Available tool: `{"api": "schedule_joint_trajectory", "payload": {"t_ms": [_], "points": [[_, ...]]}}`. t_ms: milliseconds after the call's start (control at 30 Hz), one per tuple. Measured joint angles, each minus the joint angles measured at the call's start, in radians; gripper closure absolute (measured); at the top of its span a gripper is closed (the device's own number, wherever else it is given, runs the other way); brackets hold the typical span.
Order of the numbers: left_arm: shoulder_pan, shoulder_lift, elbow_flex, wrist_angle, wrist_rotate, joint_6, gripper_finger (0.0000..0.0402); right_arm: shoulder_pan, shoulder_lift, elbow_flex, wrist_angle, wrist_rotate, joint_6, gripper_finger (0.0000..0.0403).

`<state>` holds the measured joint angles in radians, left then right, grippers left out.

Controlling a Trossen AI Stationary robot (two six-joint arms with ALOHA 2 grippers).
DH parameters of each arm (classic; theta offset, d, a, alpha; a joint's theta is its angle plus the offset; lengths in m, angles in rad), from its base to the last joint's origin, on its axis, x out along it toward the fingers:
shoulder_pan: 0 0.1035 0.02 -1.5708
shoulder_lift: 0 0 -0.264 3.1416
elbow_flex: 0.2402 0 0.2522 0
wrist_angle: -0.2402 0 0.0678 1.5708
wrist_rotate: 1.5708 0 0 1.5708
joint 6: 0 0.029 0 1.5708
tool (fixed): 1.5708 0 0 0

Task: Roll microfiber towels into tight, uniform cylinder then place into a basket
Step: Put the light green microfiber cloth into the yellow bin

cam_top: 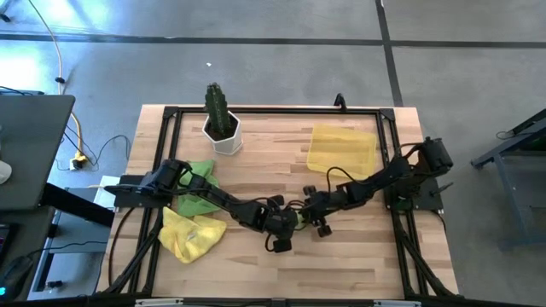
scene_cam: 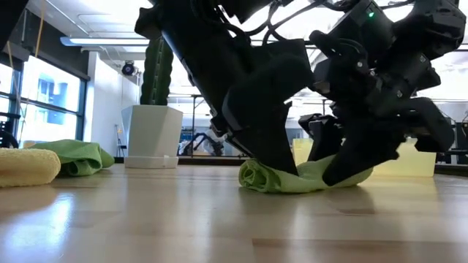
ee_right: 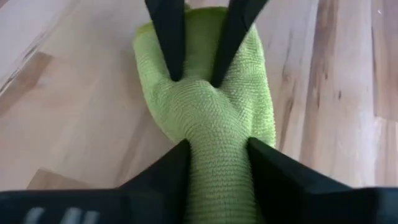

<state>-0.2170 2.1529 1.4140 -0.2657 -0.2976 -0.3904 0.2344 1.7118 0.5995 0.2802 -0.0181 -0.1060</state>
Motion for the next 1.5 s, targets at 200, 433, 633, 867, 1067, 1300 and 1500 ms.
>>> {"api": "schedule_joint_trajectory", "payload": {"t_ms": [200,433,633,867,1067,1300,1500], "points": [[-0.007,-0.034,-0.002,-0.022,0.008,-0.002,0.0311,-0.001,0.0,0.0,-0.017,0.002,0.046,0.0379],[-0.027,-0.082,-0.002,-0.068,0.007,-0.003,0.0311,-0.001,-0.007,-0.001,-0.023,0.001,0.065,0.0384],[-0.04,-0.142,0.0,-0.138,0.002,-0.041,0.0311,-0.028,-0.131,-0.01,-0.19,0.035,0.041,0.0394],[-0.041,-0.217,0.001,-0.152,-0.015,-0.078,0.0311,-0.138,-0.401,-0.008,-0.491,0.225,0.049,0.0398],[-0.037,-0.256,0.001,-0.151,-0.103,-0.033,0.0311,-0.274,-0.625,-0.006,-0.607,0.37,0.105,0.0396],[-0.018,-0.259,0.001,-0.142,-0.133,0.059,0.0311,-0.496,-0.7,-0.005,-0.742,0.396,0.098,0.0395],[0.021,-0.259,0.001,-0.147,-0.134,0.087,0.0311,-0.71,-0.611,-0.01,-0.726,0.287,0.003,0.0395]]}}
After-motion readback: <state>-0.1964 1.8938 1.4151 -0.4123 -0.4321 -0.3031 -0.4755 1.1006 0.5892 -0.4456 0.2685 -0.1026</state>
